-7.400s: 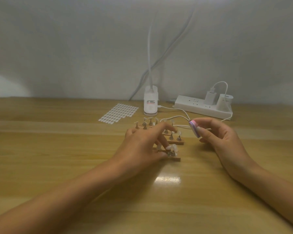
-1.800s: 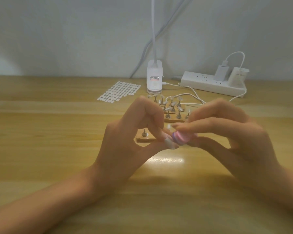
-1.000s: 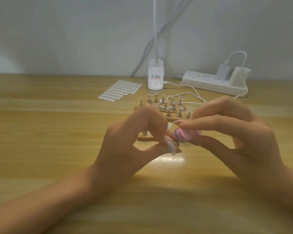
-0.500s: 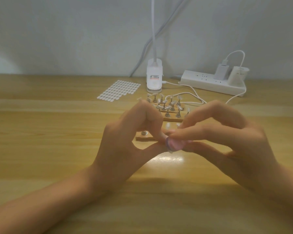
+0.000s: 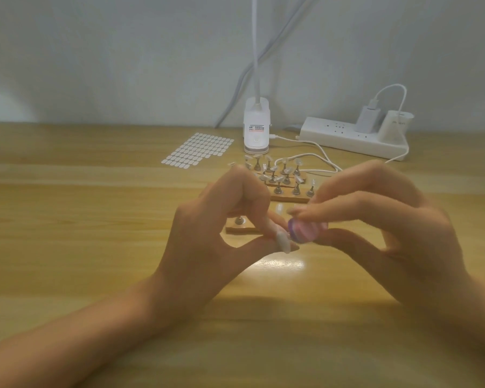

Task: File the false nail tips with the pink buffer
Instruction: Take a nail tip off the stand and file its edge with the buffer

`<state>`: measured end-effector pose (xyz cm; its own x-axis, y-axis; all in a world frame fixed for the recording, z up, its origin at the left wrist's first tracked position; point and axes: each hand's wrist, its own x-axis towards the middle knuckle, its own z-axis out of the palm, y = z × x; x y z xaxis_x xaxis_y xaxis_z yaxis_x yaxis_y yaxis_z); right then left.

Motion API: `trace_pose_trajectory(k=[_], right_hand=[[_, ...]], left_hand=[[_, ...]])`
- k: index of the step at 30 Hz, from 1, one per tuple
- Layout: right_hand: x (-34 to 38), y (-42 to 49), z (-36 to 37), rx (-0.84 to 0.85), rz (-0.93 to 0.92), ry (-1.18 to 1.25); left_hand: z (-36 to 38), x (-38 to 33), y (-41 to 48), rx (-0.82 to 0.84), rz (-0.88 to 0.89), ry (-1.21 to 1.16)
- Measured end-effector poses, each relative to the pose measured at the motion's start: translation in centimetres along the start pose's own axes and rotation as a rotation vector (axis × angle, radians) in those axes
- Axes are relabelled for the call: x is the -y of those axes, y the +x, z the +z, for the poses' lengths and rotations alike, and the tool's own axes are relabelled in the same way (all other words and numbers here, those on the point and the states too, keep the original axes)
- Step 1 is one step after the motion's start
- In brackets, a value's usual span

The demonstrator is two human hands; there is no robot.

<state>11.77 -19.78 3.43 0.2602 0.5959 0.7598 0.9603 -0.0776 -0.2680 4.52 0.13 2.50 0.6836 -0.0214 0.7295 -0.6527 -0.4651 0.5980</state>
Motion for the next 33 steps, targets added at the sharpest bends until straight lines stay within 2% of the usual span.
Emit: trace_pose_trajectory(k=[5,9,12,14,17,21,25,28,30,33], right_hand=[[-0.4,-0.1,0.0,-0.003,0.044,-0.046],[-0.7,0.0,0.0,0.035,-0.019,-0.073],[-2.3,0.4,-0.8,0.017,0.077,-0.136],[-3.7,0.7,-2.0,0.043,0.187,-0.159],[-5.1,0.7,-3.5,0.164,0.350,-0.192],[-6.1,0.5,-4.2,0.405,0.507,-0.326],[-6.1,0.6,-3.6,0.532,0.548,-0.339],[-5.9,0.7,-3.7,0.549,0.537,-0.352],[-5.6,0.9,-3.6,0.499,0.503,-0.307],[-4.6,0.8,-2.6,0.385,0.503,-0.063]], left_hand=[[0.0,-0.1,0.1,0.012,0.009,0.008],[-0.1,0.1,0.3,0.006,0.006,0.027],[-0.4,0.5,0.7,-0.018,0.002,0.089],[-0.8,1.2,1.0,-0.018,-0.064,0.137],[-0.9,2.4,1.4,-0.001,-0.198,0.139],[-0.7,3.3,1.3,0.075,-0.301,0.108],[-0.6,3.7,1.4,0.131,-0.376,0.079],[-0.5,3.8,1.5,0.177,-0.430,0.038],[-0.5,3.8,1.5,0.187,-0.445,0.029],[-0.7,3.9,1.5,0.194,-0.463,0.012]])
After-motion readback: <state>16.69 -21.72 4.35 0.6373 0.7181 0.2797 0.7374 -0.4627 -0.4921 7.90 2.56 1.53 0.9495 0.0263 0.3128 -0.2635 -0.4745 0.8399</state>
